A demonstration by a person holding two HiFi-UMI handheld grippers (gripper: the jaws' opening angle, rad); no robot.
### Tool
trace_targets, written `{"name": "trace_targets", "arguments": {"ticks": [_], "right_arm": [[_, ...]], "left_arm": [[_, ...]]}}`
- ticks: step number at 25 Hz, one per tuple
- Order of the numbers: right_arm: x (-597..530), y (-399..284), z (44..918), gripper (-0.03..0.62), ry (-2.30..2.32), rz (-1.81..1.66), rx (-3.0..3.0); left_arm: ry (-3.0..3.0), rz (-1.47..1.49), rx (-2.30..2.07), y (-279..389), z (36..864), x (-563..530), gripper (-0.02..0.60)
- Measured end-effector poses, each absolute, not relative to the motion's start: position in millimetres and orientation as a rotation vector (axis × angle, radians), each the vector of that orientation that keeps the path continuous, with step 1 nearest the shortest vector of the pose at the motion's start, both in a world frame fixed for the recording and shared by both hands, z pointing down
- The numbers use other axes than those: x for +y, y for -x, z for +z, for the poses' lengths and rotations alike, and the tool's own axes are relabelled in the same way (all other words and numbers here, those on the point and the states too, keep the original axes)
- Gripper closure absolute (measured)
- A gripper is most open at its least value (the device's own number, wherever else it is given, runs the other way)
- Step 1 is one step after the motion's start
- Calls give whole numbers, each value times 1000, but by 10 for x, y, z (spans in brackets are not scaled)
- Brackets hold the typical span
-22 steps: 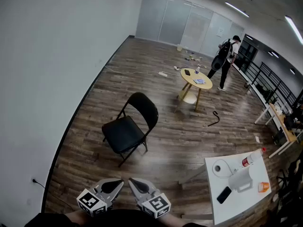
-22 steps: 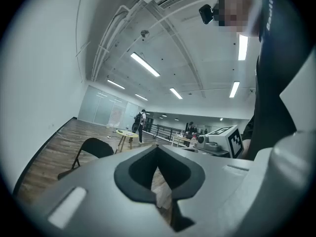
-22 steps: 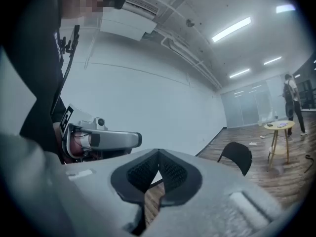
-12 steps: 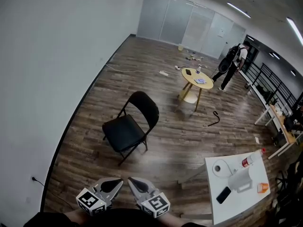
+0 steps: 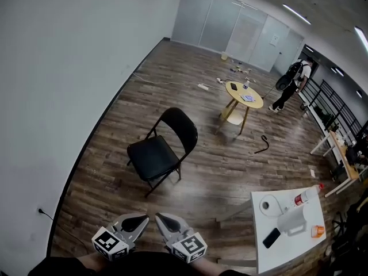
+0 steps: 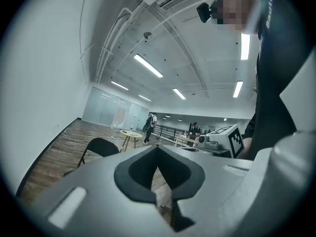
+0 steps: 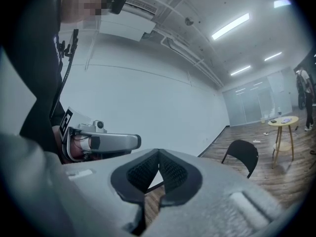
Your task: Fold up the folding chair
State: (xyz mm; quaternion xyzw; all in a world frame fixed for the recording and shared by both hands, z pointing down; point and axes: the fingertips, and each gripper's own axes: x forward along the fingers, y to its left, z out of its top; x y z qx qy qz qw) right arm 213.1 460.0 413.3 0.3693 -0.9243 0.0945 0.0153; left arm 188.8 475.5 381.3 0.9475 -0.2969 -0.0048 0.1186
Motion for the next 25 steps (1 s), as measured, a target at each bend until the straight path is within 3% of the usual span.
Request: {"name": "trace_targets", "arguments": {"ticks": [25], "right_arm": [[4213,-1289,4024,597,-1183,289,-2856]], "left_arm": [[-2806,24,-991,-890,3726,4364,586]]}}
